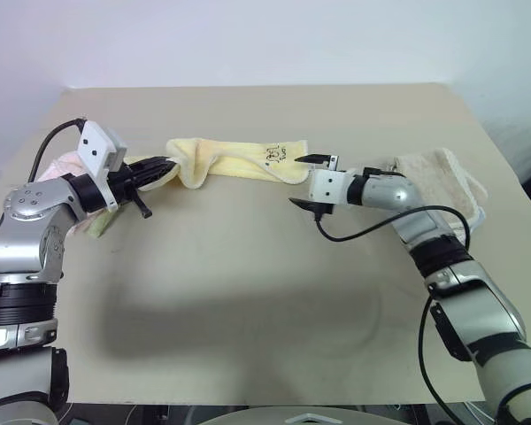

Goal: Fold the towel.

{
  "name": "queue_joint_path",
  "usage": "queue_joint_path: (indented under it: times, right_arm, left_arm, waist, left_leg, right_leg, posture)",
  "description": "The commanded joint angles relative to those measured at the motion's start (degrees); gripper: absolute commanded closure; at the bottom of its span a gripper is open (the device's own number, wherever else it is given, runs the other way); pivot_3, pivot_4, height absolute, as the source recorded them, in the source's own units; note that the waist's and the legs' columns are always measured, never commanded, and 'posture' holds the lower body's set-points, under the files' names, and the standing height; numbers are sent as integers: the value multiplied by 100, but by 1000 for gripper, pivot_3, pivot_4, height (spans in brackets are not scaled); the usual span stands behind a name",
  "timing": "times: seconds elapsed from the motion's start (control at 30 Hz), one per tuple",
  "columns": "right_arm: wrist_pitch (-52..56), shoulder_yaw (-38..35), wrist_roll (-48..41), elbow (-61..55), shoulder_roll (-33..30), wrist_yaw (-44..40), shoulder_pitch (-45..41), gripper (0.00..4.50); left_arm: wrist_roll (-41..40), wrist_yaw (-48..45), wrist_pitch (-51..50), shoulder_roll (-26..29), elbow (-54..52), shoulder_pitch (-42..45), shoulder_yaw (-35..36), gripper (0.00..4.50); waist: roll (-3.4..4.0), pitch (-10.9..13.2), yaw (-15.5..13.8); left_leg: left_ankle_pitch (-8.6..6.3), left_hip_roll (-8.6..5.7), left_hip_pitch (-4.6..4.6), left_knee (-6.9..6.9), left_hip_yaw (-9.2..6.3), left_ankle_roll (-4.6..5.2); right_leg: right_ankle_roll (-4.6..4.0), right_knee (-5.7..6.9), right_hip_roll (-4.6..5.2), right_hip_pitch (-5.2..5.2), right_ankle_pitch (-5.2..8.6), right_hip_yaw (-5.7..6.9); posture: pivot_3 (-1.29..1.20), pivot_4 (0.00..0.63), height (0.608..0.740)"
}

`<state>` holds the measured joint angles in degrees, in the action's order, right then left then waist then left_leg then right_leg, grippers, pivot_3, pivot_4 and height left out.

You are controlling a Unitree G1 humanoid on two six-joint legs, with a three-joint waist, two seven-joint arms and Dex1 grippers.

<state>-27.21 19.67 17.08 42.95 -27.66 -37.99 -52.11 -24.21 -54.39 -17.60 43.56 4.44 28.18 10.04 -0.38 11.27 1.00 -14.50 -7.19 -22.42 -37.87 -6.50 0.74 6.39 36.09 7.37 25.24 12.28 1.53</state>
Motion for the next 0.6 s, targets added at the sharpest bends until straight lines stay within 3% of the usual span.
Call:
queue_joint_path:
  times: [0.03,0.2,0.37,0.47,0.6]
  right_arm:
    - [-385,143,522,862,173,799,-549,21]
    - [-567,347,985,1861,315,1537,-972,21]
    - [-757,424,1113,2215,356,1693,-1057,21]
    - [-815,400,1104,2266,356,1686,-1061,588]
    - [-881,382,1084,2238,331,1658,-1017,1980]
  left_arm:
    - [-40,81,-48,-18,-301,-29,63,4500]
    - [-67,144,-128,-55,-456,-119,101,4500]
    - [-75,193,-164,-63,-521,-162,132,4500]
    - [-77,202,-165,-53,-516,-146,138,4500]
    - [-69,200,-152,-64,-481,-106,108,4500]
  waist:
    - [0,0,2]
    - [0,0,-3]
    - [0,0,15]
    - [0,0,25]
    - [0,0,26]
  left_leg:
    - [0,3,0,1,0,-1]
    - [10,9,0,17,0,-16]
    - [18,11,2,39,1,-29]
    - [26,20,7,56,0,-42]
    - [32,38,10,67,1,-53]
  right_leg:
    - [-1,0,-3,0,-1,0]
    - [-14,-1,-10,9,-8,-4]
    - [-17,-2,-15,17,-10,-10]
    - [-19,-2,-23,22,-11,-11]
    - [-28,-3,-39,26,-17,-11]
  posture:
    - [0,150,731]
    - [0,150,731]
    - [0,150,731]
    - [0,150,731]
    - [0,150,731]
